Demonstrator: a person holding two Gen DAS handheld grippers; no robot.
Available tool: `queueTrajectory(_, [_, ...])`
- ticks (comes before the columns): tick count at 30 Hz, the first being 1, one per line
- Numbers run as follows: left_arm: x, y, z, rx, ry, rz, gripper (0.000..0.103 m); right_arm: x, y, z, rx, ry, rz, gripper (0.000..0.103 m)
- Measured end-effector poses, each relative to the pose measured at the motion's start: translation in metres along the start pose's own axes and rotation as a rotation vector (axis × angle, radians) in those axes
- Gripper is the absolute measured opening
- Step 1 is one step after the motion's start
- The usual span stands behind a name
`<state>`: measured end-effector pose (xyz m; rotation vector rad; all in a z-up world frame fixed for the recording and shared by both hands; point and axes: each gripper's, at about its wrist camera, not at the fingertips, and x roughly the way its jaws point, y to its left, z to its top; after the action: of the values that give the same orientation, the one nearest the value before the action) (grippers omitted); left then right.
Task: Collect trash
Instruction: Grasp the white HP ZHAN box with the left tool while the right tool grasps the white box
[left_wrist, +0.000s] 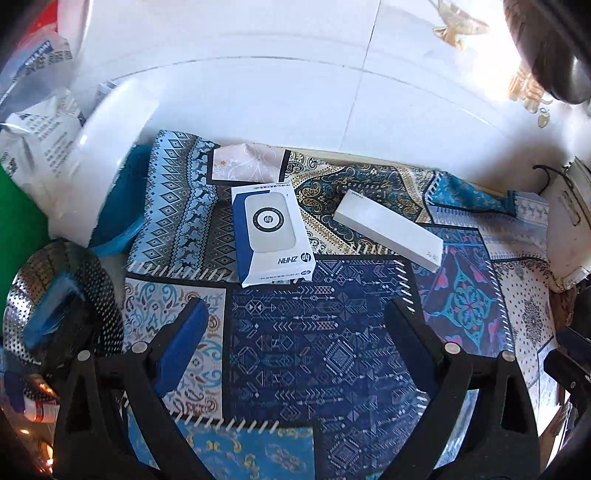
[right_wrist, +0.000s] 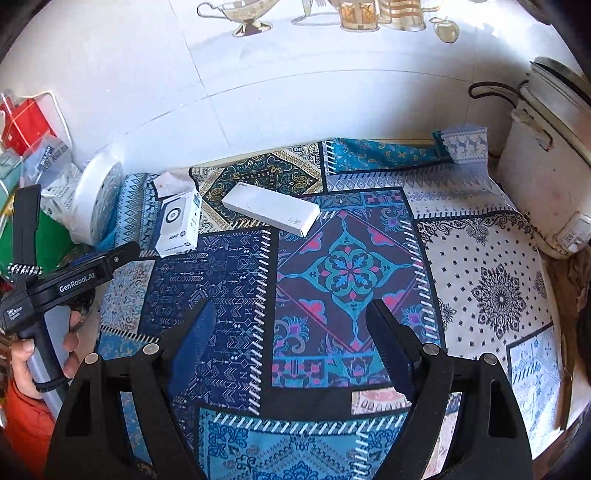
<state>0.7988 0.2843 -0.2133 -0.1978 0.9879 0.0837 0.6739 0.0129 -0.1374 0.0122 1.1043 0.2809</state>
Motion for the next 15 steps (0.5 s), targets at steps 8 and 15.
queueTrajectory(8, [0.077, 0.009, 0.021, -0.047, 0.067, 0.084, 0.096, 0.078, -0.005, 0.041, -0.133, 0.084, 0.048, 0.081])
queueTrajectory(15, [0.110, 0.010, 0.023, -0.095, 0.078, 0.156, 0.096, 0.150, -0.014, 0.073, -0.267, 0.132, 0.058, 0.081])
